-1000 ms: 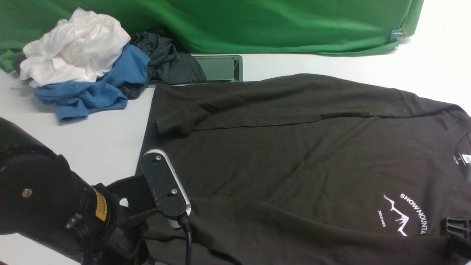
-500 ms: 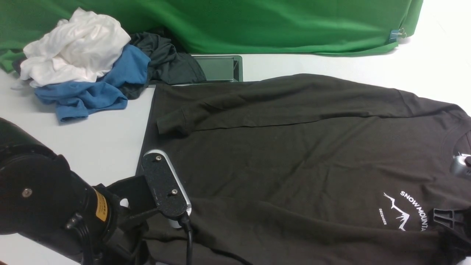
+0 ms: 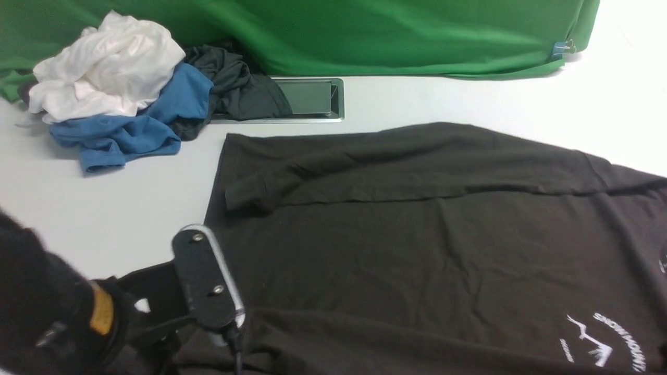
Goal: Fold a long-sleeved shirt on a white desktop.
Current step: 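Fold the black garment in half by bringing its near edge over to the far edge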
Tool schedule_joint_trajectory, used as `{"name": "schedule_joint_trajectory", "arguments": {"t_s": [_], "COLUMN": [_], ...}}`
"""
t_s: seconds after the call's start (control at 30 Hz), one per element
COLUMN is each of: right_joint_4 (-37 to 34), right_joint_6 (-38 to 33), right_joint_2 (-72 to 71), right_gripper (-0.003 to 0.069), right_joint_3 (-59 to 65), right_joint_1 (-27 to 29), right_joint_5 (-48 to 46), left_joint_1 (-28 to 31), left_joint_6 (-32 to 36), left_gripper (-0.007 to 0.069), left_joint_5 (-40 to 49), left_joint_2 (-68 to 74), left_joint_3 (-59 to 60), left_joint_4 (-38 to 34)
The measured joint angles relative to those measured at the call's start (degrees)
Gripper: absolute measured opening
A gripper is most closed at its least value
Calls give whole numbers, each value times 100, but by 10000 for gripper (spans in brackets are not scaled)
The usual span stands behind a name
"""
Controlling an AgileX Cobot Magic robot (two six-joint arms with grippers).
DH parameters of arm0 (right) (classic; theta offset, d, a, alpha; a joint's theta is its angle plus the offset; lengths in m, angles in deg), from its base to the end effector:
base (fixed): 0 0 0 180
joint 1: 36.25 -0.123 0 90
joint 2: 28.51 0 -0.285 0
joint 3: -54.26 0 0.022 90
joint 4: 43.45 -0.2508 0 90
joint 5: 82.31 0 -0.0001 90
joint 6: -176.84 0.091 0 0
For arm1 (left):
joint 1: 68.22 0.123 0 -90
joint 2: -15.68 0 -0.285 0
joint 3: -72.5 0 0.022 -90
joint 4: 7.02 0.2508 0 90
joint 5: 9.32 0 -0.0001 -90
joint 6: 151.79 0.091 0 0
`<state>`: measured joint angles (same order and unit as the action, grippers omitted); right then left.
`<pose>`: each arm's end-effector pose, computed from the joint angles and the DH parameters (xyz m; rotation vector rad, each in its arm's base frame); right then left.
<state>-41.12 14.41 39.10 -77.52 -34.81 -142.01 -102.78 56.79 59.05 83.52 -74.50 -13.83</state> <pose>0.1337 -0.0066 0.2064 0.4762 3.0218 -0.0376 0.1261 -0.0990 0.2726 1.5043 2.5424 -0.1838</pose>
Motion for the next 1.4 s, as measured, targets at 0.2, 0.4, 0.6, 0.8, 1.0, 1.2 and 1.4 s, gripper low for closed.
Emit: {"name": "schedule_joint_trajectory", "arguments": {"t_s": [0.2, 0.4, 0.6, 0.8, 1.0, 1.2, 1.4], "right_joint_4": [105, 125, 125, 125, 119, 94, 79], "right_joint_6": [91, 104, -13, -259, -406, -539, -557], "right_joint_2": [-241, 694, 1975, 2824, 3405, 4155, 4915], "right_gripper": [73, 73, 73, 73, 73, 73, 74], "right_joint_3": [-8, -584, -1697, -2602, -3259, -4311, -5150], "right_joint_1": [0, 0, 0, 0, 0, 0, 0], "right_joint_5": [122, 755, 1181, 1427, 1439, 1465, 1492], "left_joint_1": [0, 7, 523, 1089, 1472, 1868, 2054], "left_joint_6": [2, -212, -496, -460, -367, -90, -11], "left_gripper": [29, 29, 29, 29, 29, 29, 29], "left_joint_5": [-251, -1184, -1717, -2188, -2364, -2606, -2652], "left_joint_2": [-375, 71, 1006, 1544, 1893, 2614, 3474], "left_joint_3": [0, 0, -111, -543, -935, -1574, -2340], "left_joint_4": [42, 537, 944, 812, 792, 681, 764]}}
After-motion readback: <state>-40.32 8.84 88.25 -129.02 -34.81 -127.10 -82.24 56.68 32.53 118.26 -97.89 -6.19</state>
